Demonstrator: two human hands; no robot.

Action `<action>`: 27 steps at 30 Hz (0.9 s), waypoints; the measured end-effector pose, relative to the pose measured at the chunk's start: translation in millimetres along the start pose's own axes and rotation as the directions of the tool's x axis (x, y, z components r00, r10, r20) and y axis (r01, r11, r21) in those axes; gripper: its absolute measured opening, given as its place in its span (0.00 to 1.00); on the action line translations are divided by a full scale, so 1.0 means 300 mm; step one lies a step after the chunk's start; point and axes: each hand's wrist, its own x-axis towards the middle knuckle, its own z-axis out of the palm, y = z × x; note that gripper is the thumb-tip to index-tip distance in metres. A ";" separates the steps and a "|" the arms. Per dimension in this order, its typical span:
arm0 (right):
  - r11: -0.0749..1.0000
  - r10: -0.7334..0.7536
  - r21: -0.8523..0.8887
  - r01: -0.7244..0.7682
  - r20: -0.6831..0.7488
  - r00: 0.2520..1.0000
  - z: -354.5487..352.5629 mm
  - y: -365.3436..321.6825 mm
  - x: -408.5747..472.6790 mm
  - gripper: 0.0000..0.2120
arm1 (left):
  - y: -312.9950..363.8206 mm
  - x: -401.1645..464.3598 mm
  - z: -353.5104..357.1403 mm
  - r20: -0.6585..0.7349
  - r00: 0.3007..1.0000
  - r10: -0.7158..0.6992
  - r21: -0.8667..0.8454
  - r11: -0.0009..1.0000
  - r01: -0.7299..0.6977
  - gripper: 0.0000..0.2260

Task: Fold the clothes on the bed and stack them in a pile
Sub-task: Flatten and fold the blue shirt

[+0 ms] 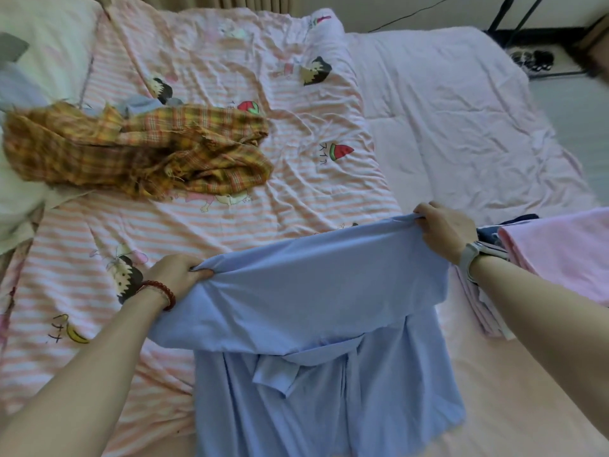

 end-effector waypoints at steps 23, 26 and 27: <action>0.969 0.090 0.246 -0.010 -0.315 0.945 0.006 -0.058 0.005 0.10 | 0.033 0.046 -0.070 -0.753 0.626 0.205 0.088 0.973 -0.214 0.08; 0.963 0.010 0.257 0.087 -0.354 0.935 0.090 -0.020 -0.177 0.11 | -0.074 -0.104 0.086 -0.739 0.550 0.389 0.263 0.918 -0.297 0.06; 0.966 -0.003 0.242 0.095 -0.355 0.935 0.121 -0.006 -0.242 0.11 | -0.104 -0.157 0.143 -0.724 0.557 0.407 0.278 0.911 -0.305 0.07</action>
